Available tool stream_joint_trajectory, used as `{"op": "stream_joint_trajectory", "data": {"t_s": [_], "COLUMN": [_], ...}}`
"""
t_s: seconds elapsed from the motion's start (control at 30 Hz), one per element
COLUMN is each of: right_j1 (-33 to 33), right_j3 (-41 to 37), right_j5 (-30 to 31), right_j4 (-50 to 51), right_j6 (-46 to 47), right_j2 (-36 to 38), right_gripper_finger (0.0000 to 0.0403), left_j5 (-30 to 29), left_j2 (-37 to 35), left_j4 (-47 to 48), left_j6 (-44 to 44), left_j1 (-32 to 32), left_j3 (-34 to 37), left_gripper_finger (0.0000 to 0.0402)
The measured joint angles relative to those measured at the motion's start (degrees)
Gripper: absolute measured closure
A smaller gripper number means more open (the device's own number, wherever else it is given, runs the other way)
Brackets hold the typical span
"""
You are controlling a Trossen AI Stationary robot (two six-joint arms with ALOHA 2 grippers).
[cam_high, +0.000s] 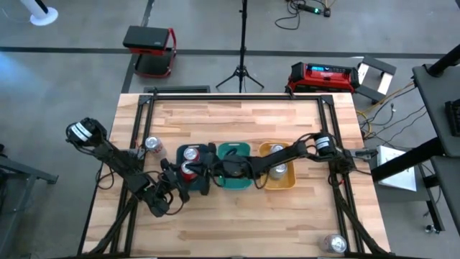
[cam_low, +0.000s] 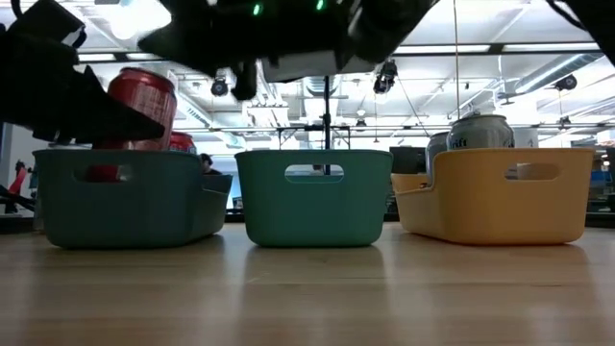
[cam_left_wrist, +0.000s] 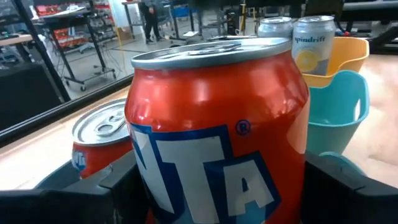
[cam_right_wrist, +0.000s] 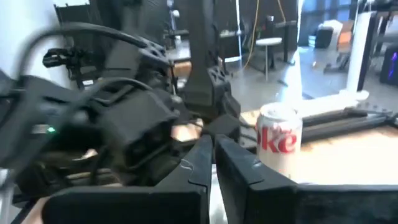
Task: Sort soda cans
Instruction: Put the orange soda can into the blue bin
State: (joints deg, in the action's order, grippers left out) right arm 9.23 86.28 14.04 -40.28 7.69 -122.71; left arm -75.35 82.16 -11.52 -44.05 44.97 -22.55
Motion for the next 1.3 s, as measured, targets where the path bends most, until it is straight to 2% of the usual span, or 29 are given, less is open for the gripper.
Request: {"op": "stream_joint_trajectory", "data": {"t_s": [0.4, 0.67, 0.97, 1.3], "right_j1": [-1.67, -1.81, -1.77, -1.77], "right_j3": [2.29, 3.94, 4.11, 4.2], "right_j5": [-1.89, -3.56, -4.3, -4.07], "right_j4": [5.9, 9.28, 13.84, 16.85], "right_j6": [1.46, 1.86, 1.88, 1.5], "right_j2": [-2.01, -3.57, -4.12, -3.75], "right_gripper_finger": [0.039, 0.039, 0.039, 0.039], "left_j5": [-1.18, 0.27, -0.78, -0.29], "left_j2": [6.18, 5.79, 5.17, 4.01], "left_j4": [-6.59, -6.95, -6.87, -7.35], "left_j6": [-0.33, -0.37, 0.66, 2.24], "left_j1": [-0.64, -1.84, -3.33, -3.76], "left_j3": [-0.09, -0.09, -0.07, -0.07], "left_gripper_finger": [0.0114, 0.0111, 0.0062, 0.0062]}}
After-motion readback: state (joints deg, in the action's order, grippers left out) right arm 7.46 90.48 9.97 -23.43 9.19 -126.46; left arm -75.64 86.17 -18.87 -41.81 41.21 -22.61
